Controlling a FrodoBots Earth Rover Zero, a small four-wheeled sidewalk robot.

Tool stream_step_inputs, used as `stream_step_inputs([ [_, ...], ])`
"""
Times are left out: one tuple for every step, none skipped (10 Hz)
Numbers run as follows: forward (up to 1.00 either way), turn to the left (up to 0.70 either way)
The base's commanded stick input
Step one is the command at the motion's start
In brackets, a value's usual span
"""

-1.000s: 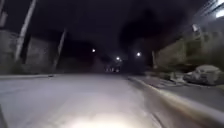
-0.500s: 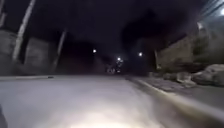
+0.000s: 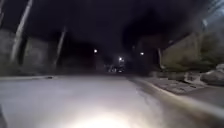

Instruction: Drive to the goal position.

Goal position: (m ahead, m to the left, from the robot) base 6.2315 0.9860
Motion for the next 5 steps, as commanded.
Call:
stream_step_inputs([
  [0.7, 0.0],
  [0.7, 0.0],
  [0.7, 0.0],
  [0.7, 0.0],
  [0.7, 0.0],
])
